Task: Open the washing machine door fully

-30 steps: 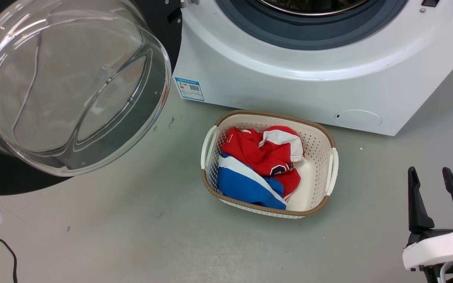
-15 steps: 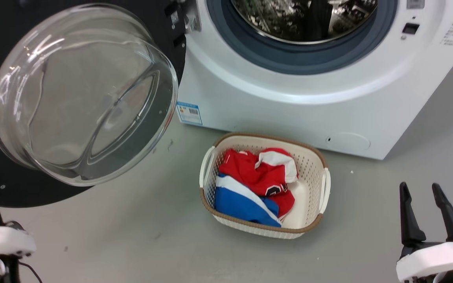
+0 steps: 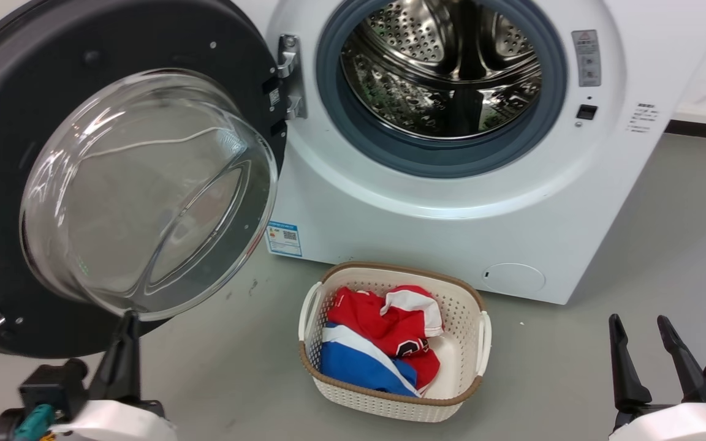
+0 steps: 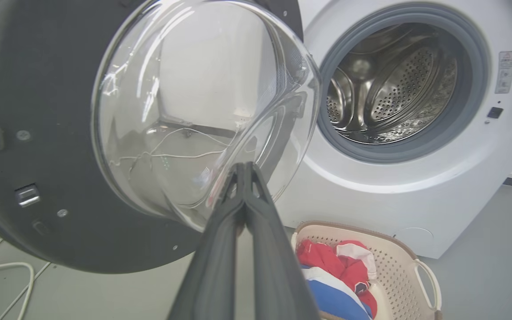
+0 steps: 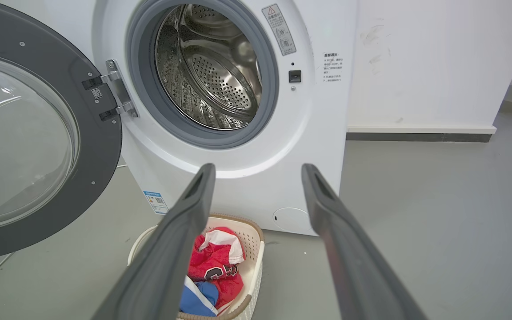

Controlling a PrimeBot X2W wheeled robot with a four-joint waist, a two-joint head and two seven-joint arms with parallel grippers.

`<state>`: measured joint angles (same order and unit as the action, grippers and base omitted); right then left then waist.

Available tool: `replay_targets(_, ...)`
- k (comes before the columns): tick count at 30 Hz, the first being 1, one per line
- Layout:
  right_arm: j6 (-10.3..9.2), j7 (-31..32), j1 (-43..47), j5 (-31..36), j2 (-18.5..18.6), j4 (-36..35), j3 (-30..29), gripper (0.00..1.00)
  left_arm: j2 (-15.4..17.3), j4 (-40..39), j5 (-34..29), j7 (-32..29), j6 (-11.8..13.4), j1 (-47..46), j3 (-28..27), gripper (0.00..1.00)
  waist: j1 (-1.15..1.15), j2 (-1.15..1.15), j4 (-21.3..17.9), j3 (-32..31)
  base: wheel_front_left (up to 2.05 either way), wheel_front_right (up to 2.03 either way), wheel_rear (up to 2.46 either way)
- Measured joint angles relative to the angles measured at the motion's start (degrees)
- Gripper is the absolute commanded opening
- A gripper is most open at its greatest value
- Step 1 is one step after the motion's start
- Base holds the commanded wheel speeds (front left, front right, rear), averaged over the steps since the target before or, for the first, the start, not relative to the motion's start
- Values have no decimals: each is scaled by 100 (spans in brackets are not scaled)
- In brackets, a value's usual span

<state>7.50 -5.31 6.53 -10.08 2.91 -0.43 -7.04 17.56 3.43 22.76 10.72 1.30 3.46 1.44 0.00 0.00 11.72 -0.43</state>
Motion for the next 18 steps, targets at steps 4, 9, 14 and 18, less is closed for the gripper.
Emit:
replay_targets(4,0,4,18,0,0,-34,31,100,-78,0,-125,-55,-127,-67,349,16,0,0,-197,-68,0,0,0)
replay_targets(9,0,24,34,2,0,-34,96,100,-104,214,-275,-45,-186,-324,577,100,0,0,-484,-129,0,0,0)
replay_targets(14,0,32,29,12,0,-30,221,100,-73,450,-367,11,-181,-558,632,100,0,0,-781,-163,0,0,0)
replay_targets(18,0,25,22,24,1,-3,290,100,-35,665,-394,59,-180,-694,644,100,0,0,-949,-156,0,0,0)
